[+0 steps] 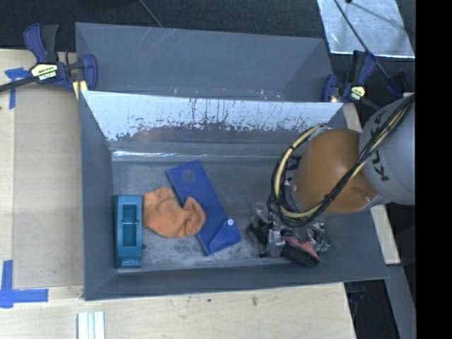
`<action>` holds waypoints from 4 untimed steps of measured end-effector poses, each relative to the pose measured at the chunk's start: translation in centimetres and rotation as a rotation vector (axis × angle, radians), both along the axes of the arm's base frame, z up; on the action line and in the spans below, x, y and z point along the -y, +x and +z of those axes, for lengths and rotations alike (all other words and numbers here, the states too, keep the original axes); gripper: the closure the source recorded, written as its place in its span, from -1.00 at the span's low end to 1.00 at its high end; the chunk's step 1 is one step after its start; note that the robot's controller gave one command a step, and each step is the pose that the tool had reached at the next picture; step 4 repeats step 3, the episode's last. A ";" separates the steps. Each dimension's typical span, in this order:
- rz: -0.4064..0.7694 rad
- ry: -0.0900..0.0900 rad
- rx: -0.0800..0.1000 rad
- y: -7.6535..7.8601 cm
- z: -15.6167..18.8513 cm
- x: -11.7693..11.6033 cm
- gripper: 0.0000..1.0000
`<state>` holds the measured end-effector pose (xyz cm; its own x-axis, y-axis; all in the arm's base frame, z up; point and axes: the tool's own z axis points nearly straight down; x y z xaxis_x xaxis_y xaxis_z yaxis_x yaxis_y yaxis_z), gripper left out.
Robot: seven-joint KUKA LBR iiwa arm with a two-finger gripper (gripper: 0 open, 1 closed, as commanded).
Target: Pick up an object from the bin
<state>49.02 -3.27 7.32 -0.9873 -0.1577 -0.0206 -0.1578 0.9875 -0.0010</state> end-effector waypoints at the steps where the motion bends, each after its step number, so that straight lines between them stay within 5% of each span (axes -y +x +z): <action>1: 0.001 0.000 -0.001 0.0 0.1 0.0 1.00; 4: 0.000 -0.001 -0.017 -0.3 2.9 0.0 1.00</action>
Offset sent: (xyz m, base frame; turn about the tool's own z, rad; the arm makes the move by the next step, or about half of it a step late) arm 0.0000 0.0001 0.0874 0.0000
